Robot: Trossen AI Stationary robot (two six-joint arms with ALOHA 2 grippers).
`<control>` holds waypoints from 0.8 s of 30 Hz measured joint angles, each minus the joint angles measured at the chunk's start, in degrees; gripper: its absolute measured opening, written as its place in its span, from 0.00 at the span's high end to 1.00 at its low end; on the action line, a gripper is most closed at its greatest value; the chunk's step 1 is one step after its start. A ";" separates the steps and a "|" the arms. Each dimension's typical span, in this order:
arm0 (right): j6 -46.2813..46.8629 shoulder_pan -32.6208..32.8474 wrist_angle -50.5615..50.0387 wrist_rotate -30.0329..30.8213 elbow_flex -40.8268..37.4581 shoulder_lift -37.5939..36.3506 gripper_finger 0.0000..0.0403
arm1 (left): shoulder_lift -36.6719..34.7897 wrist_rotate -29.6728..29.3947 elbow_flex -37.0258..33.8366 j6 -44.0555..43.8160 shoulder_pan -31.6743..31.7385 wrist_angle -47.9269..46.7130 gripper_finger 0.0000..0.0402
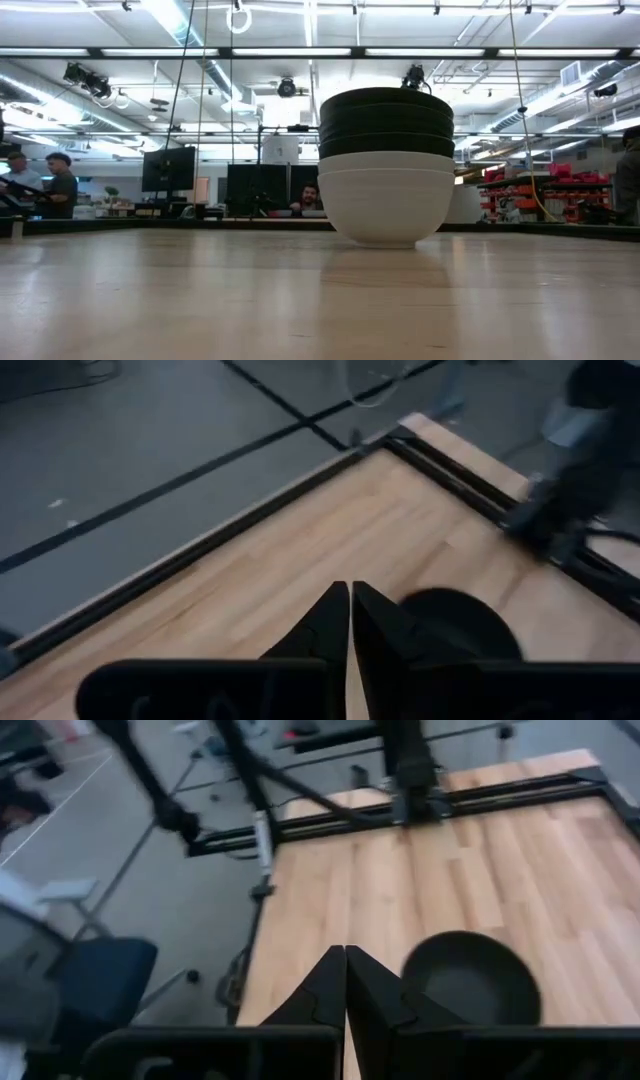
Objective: Nest bowls inside each other
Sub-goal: Return to Home Position
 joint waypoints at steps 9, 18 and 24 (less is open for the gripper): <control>6.25 6.19 -4.96 0.07 -0.02 -0.99 0.96 | -0.34 2.17 -0.02 0.89 -8.02 -0.25 0.93; 4.83 13.15 3.37 4.38 -0.02 -1.02 0.96 | 0.03 -6.00 -0.06 -1.72 -16.19 2.71 0.95; 2.11 21.99 14.24 10.89 -4.36 -1.72 0.96 | 2.75 -18.43 -0.08 -2.18 -26.08 4.93 0.94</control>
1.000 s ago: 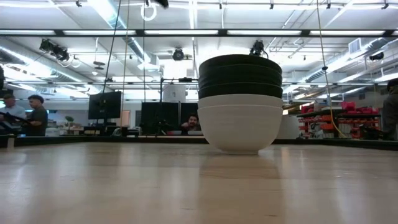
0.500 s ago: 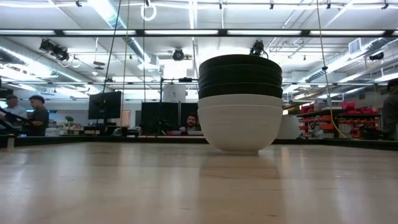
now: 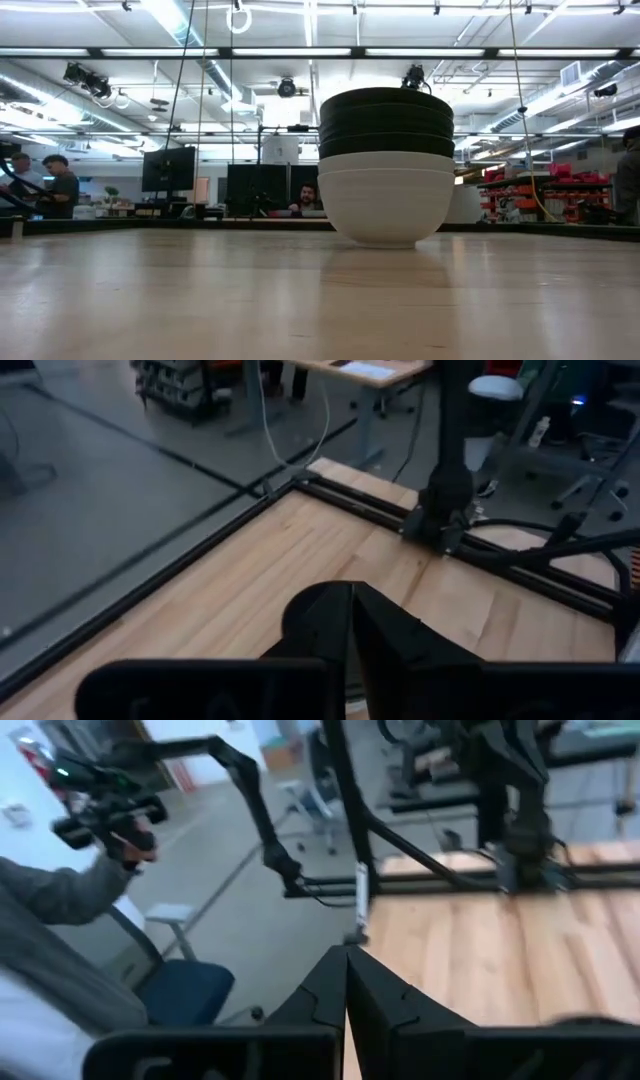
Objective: Nest bowls inside each other
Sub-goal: Return to Home Position
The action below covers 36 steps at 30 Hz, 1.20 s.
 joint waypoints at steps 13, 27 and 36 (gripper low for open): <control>0.18 4.17 39.36 1.32 -32.09 -12.87 0.96 | 4.75 -2.27 -0.07 4.71 -8.16 7.50 0.93; 1.62 4.17 43.04 1.15 -38.66 -22.18 0.96 | 4.21 2.63 -0.02 23.31 -8.13 17.77 0.91; 3.93 4.15 34.59 1.22 -38.68 -22.98 0.96 | 3.14 51.73 0.07 45.39 -5.38 39.42 0.94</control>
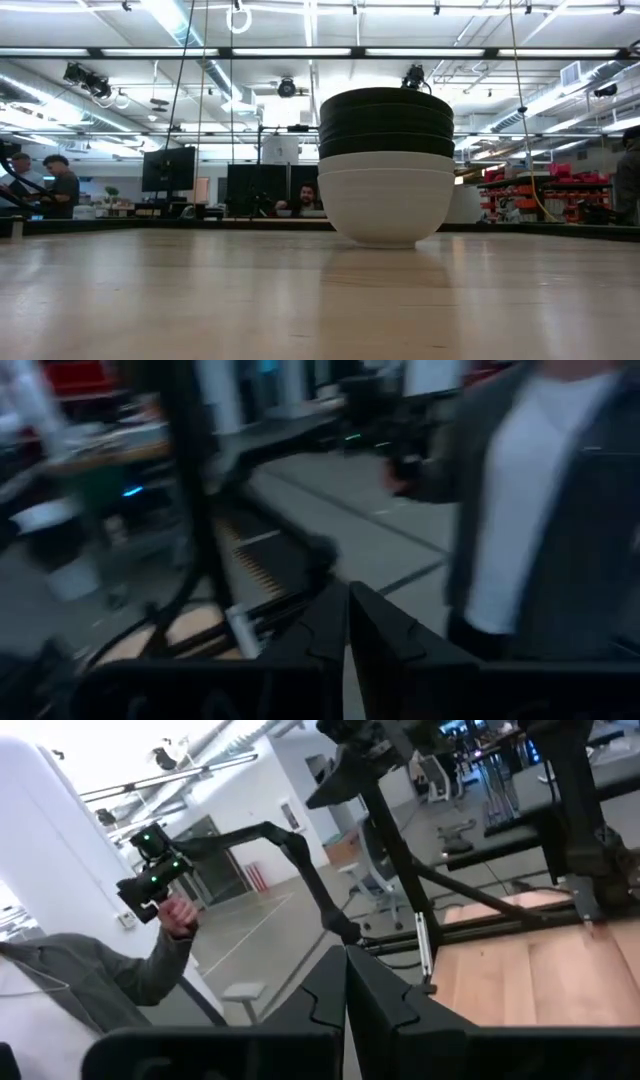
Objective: Nest bowls inside each other
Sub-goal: Return to Home Position
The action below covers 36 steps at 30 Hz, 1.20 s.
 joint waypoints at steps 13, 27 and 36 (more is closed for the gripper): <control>-2.47 0.04 20.91 -5.56 -7.59 -0.38 0.96 | -0.13 2.49 -11.07 -5.50 6.70 12.60 0.91; -1.76 0.00 39.20 -6.94 -24.07 -10.58 0.96 | -18.90 3.49 -44.32 -9.13 11.85 43.95 0.93; -11.11 0.00 35.13 -7.04 -24.33 -23.74 0.96 | -33.01 3.45 -58.17 -8.95 14.45 49.64 0.92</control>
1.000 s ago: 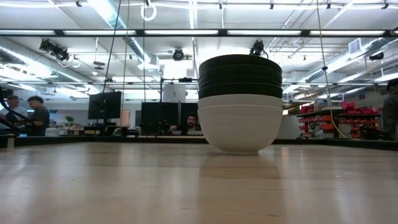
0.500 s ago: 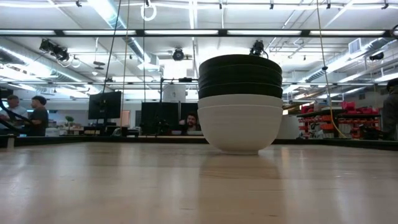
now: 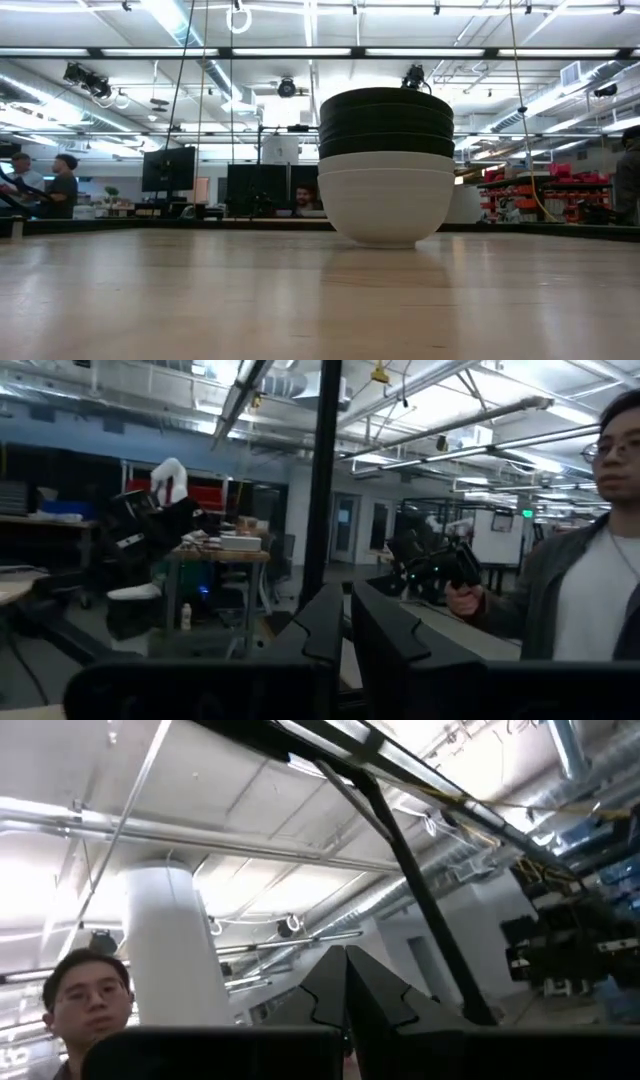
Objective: Nest bowls inside each other
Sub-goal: Return to Home Position
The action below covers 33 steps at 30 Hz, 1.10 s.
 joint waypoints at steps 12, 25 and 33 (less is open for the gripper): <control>-2.23 0.00 -6.21 -0.09 -0.79 -8.20 0.96 | -7.02 4.84 -10.26 -2.75 6.34 10.81 0.92; 1.39 0.00 9.57 -1.51 -12.34 -8.64 0.97 | -8.98 5.19 -22.11 -8.26 7.86 22.83 0.94; 1.04 0.00 9.36 -1.87 -12.76 -8.66 0.97 | -21.40 5.16 -23.29 -8.55 9.84 12.41 0.92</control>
